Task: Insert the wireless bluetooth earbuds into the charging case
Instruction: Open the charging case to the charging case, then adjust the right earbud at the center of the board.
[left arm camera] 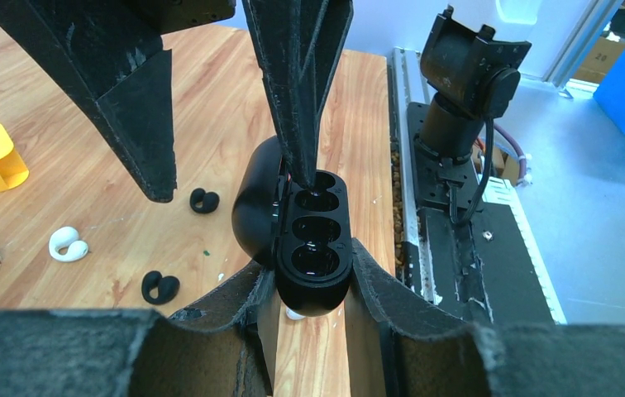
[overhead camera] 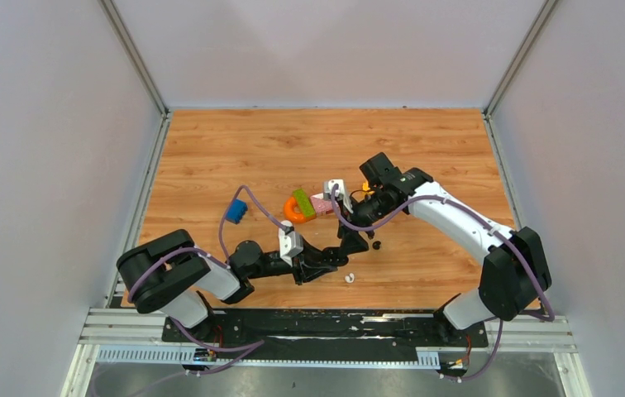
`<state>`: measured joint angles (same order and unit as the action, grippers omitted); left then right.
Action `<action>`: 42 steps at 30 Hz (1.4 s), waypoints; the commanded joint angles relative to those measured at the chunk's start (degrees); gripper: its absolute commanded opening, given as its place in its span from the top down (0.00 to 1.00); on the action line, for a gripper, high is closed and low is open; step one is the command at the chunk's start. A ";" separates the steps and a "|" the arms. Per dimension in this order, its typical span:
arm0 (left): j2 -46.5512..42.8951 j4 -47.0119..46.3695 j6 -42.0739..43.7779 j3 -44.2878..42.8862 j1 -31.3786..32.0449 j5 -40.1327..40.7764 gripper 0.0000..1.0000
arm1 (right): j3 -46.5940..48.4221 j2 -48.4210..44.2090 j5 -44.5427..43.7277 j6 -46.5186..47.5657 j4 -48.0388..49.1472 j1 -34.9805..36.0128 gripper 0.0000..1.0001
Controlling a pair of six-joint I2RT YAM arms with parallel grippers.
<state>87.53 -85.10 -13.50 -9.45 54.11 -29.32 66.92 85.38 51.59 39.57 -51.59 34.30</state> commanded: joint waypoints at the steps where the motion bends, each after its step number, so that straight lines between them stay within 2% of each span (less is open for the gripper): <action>1: -1.28 -4.86 2.28 -0.27 0.47 -0.64 1.00 | 2.46 -0.22 2.52 0.24 0.25 -0.58 0.39; 5: -0.56 -4.66 2.14 -0.62 0.47 0.20 1.00 | 3.62 -1.78 5.14 2.84 -3.05 -0.75 0.38; 7: -0.35 -4.30 2.44 -0.55 0.47 0.74 1.00 | 6.02 -3.69 7.61 6.36 -8.28 -1.49 0.37; 9: -0.52 -3.97 2.72 -0.39 0.47 1.21 1.00 | 9.66 -6.40 11.90 12.76 -15.32 -4.41 0.36; 10: -0.59 -3.87 2.77 -0.31 0.46 1.53 1.00 | 10.56 -8.03 13.62 12.89 -16.38 -6.61 0.36; 13: -0.73 -3.38 2.48 -0.52 0.47 2.04 1.00 | 8.83 -13.65 11.70 7.74 -8.60 -12.52 0.37; 15: -0.59 -3.56 1.77 -0.70 0.47 2.24 1.00 | 3.94 -15.86 4.92 2.22 0.60 -13.89 0.41; 18: -0.24 -4.78 0.75 -0.53 0.47 2.34 1.00 | -3.85 -15.54 0.91 -1.78 8.56 -14.63 0.47; 21: -0.69 -6.20 0.19 0.27 0.47 4.03 1.00 | -5.96 -11.88 -1.72 -0.55 10.36 -15.57 0.52; 25: -2.19 -6.82 -0.45 1.17 0.40 5.14 1.00 | -6.92 -5.70 -9.54 2.82 11.54 -16.68 0.62; 30: -4.23 -6.70 -0.52 2.32 0.41 5.23 1.00 | -7.15 -1.50 -13.44 5.28 12.15 -17.16 0.67; 33: -5.78 -6.42 -0.69 2.80 0.36 5.28 1.00 | -7.38 -0.64 -14.42 11.30 11.72 -17.08 0.68; 35: -6.58 -6.38 -0.95 2.92 0.39 5.14 1.00 | -7.19 0.12 -12.37 21.13 7.93 -17.08 0.69; 38: -7.14 -6.53 -1.55 2.97 0.47 4.67 1.00 | -4.36 3.56 -11.09 34.45 2.57 -16.76 0.75; 42: -7.87 -6.28 -1.56 3.22 0.35 4.58 1.00 | 3.20 10.49 -12.31 40.26 -3.82 -16.03 0.72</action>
<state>81.30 -85.56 -14.87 -6.83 54.28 -24.82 62.70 90.80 38.98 66.08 -48.53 17.34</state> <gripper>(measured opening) 0.370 0.258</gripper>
